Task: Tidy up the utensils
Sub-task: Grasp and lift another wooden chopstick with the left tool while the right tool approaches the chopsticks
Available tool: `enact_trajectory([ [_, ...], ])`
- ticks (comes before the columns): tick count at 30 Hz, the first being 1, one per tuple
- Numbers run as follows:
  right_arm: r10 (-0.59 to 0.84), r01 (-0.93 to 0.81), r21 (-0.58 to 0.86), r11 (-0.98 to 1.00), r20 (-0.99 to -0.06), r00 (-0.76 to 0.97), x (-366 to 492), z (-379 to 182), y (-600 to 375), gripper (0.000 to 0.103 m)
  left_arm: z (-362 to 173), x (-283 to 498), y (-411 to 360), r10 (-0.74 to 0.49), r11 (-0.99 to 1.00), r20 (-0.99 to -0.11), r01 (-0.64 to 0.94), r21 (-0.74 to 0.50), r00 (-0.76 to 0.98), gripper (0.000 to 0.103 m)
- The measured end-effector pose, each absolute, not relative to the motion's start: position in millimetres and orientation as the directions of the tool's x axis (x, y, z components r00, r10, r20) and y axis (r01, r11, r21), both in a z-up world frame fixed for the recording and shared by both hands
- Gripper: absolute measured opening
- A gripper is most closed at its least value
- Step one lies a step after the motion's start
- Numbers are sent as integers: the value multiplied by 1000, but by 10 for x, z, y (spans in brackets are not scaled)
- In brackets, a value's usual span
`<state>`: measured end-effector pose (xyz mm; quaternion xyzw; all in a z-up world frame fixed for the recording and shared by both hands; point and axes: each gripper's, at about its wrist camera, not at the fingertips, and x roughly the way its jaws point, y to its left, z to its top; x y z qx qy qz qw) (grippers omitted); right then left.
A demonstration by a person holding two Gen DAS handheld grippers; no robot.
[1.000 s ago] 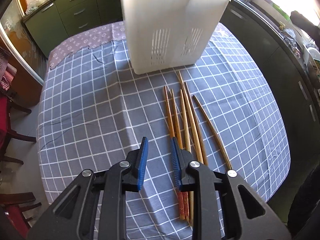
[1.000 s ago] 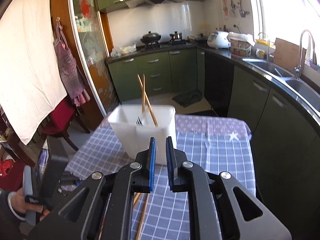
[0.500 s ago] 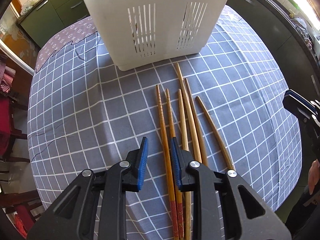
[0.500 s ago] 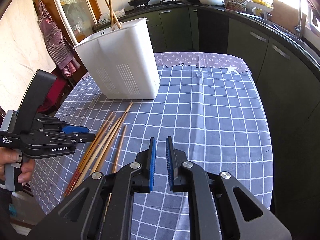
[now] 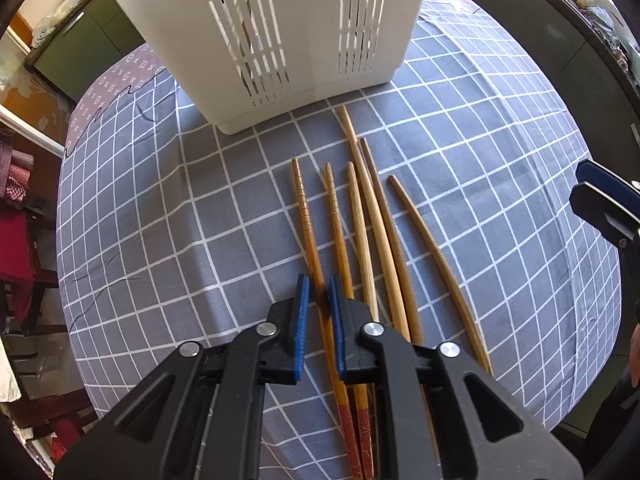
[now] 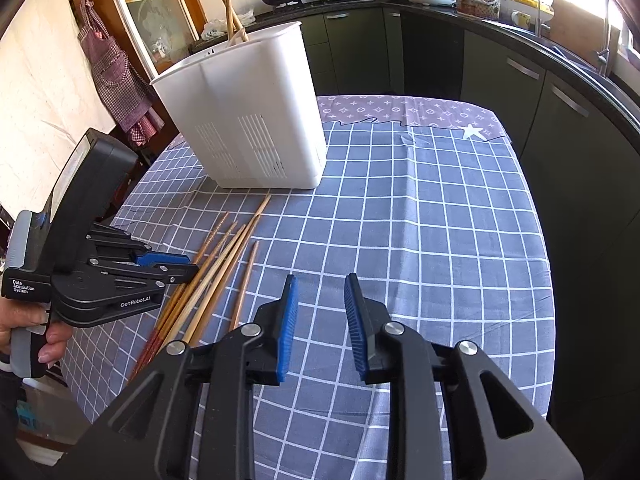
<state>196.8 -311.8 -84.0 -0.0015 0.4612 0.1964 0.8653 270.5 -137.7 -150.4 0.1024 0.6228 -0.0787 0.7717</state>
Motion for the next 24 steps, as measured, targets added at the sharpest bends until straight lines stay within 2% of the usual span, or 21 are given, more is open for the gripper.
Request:
enact_trajectory([
  [10, 323, -346, 163, 924, -818, 476, 1983, -855, -3092, 24, -1410, 2705, -1213, -18, 973, -973, 230, 36, 229, 7],
  [24, 318, -415, 148, 898, -870, 377, 2062, -961, -2703, 24, -526, 2201, -636, -134, 979, -879, 196, -47, 458, 7],
])
